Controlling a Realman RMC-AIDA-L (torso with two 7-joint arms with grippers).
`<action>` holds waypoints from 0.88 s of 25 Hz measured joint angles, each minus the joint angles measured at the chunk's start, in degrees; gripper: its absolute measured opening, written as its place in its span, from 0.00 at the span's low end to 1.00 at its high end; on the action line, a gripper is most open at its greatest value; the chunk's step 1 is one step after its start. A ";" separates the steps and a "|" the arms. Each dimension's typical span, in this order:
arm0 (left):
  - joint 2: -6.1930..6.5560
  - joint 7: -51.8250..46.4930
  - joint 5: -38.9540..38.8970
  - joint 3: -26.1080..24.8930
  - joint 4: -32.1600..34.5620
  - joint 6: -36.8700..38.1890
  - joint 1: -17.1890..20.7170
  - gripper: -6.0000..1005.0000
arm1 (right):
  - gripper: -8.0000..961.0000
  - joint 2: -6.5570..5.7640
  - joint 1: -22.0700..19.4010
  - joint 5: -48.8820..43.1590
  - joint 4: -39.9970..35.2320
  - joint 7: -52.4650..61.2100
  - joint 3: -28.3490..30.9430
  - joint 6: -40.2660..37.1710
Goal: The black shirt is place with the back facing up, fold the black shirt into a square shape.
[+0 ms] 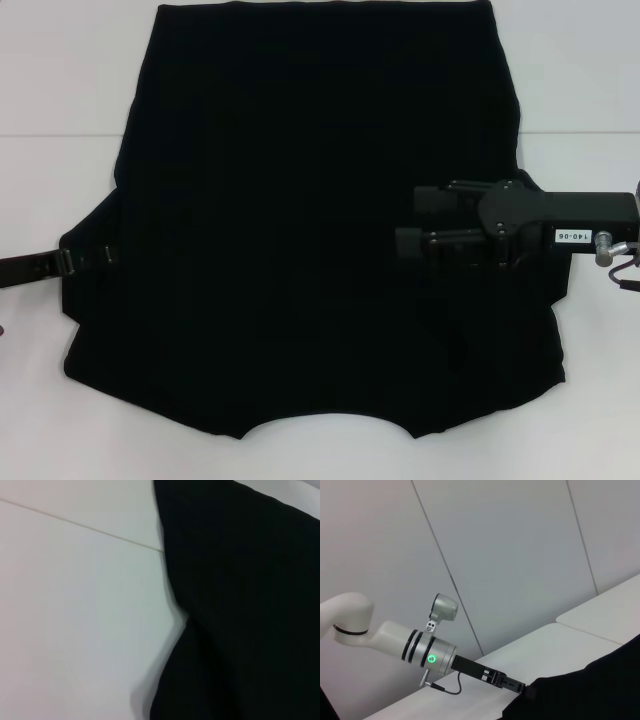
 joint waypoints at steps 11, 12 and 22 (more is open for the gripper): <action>0.00 0.06 0.00 0.18 0.15 0.60 -0.24 0.83 | 0.94 0.00 0.00 0.01 -0.01 0.00 0.07 0.00; 0.00 0.05 0.00 0.18 0.24 0.74 -0.28 0.83 | 0.94 0.00 0.00 0.03 -0.01 0.00 0.08 0.00; 0.16 -0.18 1.49 0.16 0.46 0.48 -0.70 0.66 | 0.94 -0.13 0.00 0.87 -0.10 0.00 0.09 0.00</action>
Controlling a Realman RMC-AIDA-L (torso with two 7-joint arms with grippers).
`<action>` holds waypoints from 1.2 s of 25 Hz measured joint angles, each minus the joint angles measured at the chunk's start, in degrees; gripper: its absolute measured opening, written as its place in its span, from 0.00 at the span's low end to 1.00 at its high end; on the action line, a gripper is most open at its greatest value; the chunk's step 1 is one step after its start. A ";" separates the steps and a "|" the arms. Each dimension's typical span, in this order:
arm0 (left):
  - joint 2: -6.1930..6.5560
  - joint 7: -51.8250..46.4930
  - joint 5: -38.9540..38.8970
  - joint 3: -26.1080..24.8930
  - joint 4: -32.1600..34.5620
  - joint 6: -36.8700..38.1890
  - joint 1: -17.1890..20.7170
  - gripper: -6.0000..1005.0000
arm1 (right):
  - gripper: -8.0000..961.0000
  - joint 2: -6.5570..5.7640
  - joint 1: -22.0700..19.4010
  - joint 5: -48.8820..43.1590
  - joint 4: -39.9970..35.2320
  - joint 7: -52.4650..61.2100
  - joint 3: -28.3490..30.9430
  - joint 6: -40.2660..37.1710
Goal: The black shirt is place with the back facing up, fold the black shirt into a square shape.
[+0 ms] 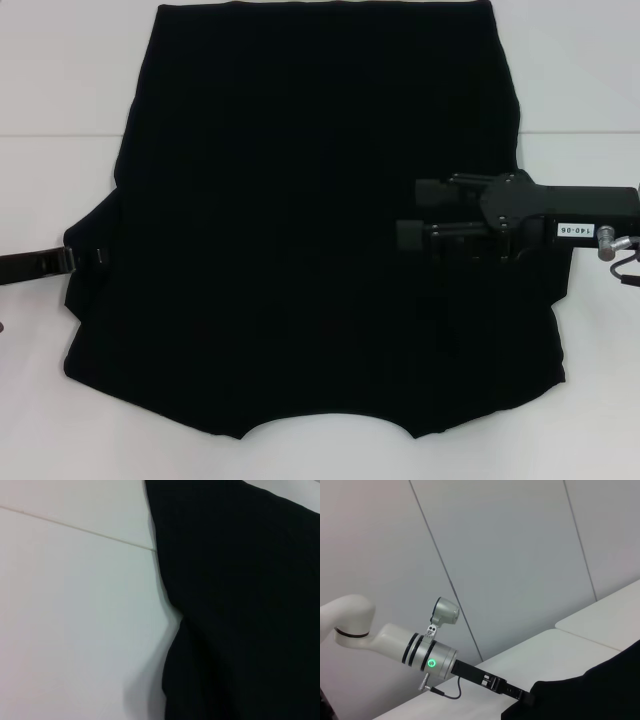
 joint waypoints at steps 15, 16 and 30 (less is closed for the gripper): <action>-0.05 -0.08 0.96 1.40 0.05 -1.76 -0.38 0.08 | 0.94 -0.30 -0.06 0.01 0.00 0.25 0.12 0.04; -0.06 -0.15 0.96 1.41 0.07 -1.76 -0.39 0.05 | 0.94 -0.30 -0.10 0.02 0.00 0.26 0.15 0.06; 0.50 -0.53 1.40 1.01 2.37 -4.84 -0.94 0.01 | 0.94 0.06 -0.15 0.11 0.00 0.22 1.07 0.66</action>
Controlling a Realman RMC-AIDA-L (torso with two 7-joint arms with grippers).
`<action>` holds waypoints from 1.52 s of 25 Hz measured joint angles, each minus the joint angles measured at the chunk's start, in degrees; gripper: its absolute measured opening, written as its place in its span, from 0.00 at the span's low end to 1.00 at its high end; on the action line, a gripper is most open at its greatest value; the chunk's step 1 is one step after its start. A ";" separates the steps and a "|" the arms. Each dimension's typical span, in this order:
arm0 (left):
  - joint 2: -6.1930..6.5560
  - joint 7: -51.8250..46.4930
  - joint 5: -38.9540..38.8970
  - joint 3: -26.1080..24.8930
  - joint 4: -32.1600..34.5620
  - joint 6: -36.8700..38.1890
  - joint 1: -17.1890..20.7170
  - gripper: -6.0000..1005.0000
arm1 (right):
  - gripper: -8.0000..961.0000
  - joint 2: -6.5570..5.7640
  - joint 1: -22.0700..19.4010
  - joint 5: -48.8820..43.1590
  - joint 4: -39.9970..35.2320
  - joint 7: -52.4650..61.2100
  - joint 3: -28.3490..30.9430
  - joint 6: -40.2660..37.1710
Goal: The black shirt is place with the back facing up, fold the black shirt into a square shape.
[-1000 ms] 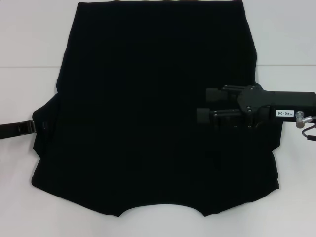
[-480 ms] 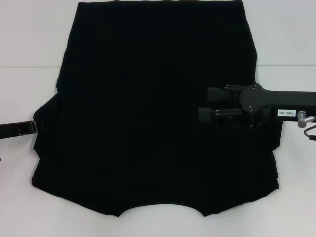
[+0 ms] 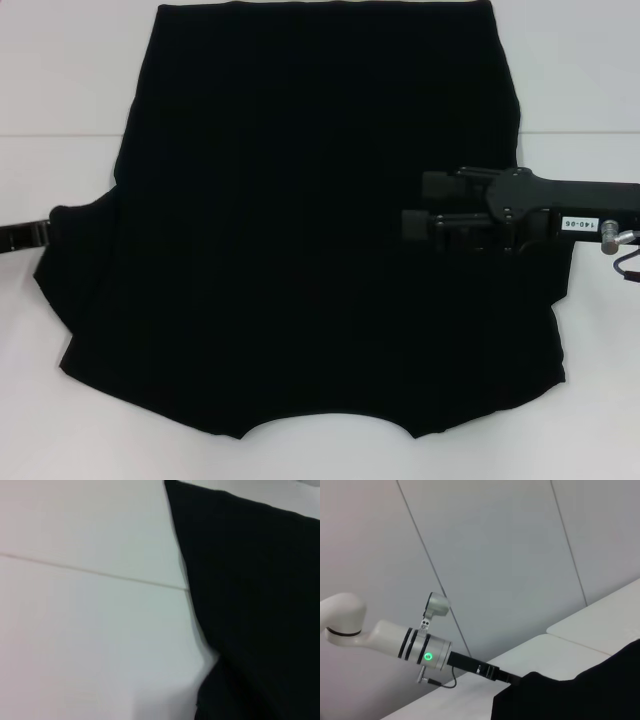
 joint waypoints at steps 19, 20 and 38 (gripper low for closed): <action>0.30 0.24 1.58 -1.13 1.44 -2.58 0.51 0.01 | 0.93 0.07 0.06 0.79 0.70 0.10 -0.16 0.75; 0.22 0.24 1.58 -1.35 1.60 -2.61 0.69 0.01 | 0.93 0.07 0.04 0.79 0.71 0.11 -0.15 0.75; -0.01 0.26 1.50 -3.92 3.28 -2.80 2.03 0.01 | 0.93 0.07 0.14 0.78 0.71 0.30 -0.10 0.78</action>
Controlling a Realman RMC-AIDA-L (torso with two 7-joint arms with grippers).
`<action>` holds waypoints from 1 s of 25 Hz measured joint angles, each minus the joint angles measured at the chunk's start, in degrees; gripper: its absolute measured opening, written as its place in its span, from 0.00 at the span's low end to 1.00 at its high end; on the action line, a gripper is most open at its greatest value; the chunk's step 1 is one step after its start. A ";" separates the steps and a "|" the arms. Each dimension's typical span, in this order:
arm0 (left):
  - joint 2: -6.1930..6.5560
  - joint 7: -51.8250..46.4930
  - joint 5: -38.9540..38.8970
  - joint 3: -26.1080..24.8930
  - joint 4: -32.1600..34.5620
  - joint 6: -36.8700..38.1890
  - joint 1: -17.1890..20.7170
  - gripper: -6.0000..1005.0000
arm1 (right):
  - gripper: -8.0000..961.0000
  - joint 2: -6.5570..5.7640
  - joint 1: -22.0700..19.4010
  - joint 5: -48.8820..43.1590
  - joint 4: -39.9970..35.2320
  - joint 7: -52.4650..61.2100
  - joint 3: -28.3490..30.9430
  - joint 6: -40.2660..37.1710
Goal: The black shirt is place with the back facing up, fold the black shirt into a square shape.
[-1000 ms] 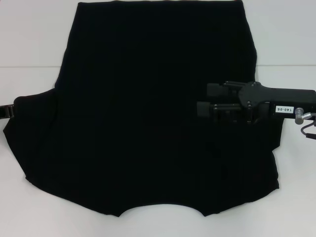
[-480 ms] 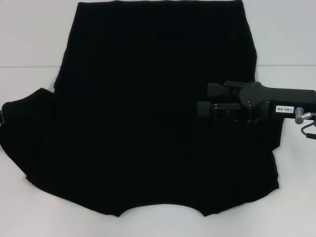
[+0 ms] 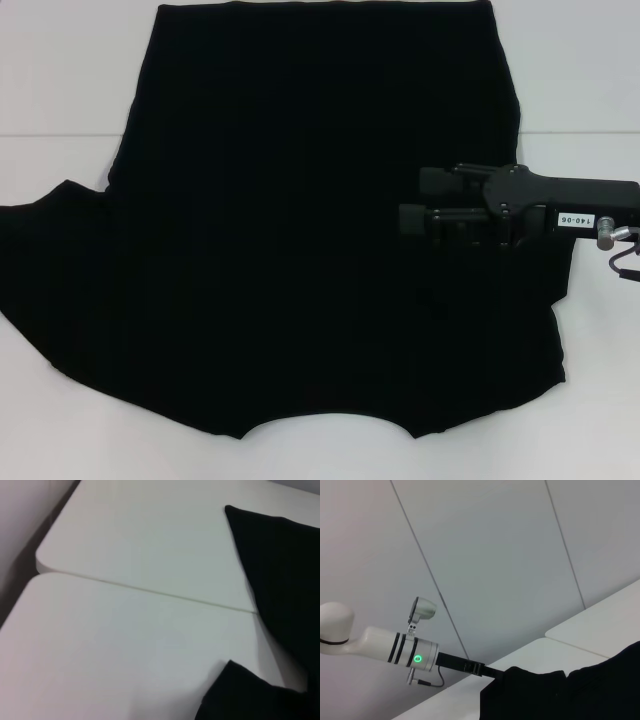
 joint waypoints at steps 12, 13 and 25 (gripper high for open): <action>0.23 -0.26 -0.04 0.01 1.09 -0.13 0.16 0.01 | 0.93 0.00 -0.07 0.00 0.00 0.01 0.00 0.06; 0.23 -0.25 -0.11 0.01 1.10 -0.06 0.16 0.01 | 0.93 0.00 -0.07 0.00 0.00 0.01 0.00 0.06; 0.25 0.07 -4.29 0.02 4.38 7.09 0.76 0.01 | 0.93 0.00 -0.14 0.00 0.00 0.01 -0.01 0.06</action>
